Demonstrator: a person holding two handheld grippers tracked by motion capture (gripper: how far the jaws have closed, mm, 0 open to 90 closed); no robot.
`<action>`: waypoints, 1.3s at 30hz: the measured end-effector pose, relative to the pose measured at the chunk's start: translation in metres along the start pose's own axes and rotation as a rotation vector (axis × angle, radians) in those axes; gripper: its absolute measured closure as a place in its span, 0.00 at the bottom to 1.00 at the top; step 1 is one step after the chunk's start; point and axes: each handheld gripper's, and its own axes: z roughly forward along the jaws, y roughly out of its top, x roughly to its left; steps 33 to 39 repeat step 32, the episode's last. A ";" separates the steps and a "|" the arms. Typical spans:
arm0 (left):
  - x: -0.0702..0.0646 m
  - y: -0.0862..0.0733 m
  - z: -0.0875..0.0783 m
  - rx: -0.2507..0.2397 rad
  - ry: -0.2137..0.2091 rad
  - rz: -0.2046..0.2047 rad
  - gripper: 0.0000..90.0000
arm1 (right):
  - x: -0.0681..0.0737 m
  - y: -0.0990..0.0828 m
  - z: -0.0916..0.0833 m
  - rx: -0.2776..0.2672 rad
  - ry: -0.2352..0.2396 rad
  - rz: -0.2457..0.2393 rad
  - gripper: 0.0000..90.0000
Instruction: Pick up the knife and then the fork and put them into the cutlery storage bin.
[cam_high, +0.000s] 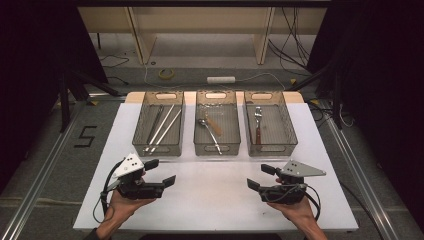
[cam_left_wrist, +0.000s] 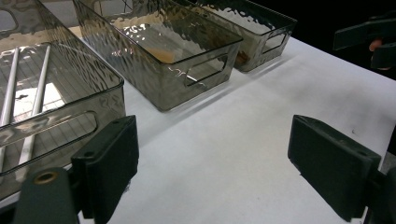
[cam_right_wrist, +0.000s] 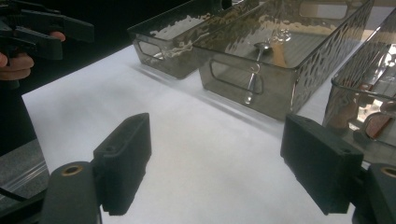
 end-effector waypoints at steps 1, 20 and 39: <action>0.000 0.000 0.000 0.000 -0.001 0.000 0.18 | 0.000 -0.001 -0.001 0.003 -0.003 -0.001 0.27; -0.001 -0.001 0.000 -0.001 -0.008 0.002 0.18 | -0.001 -0.006 -0.002 0.029 -0.022 0.008 0.26; 0.000 -0.001 0.000 -0.002 -0.008 0.002 0.18 | -0.002 -0.005 -0.001 0.026 -0.025 0.008 0.26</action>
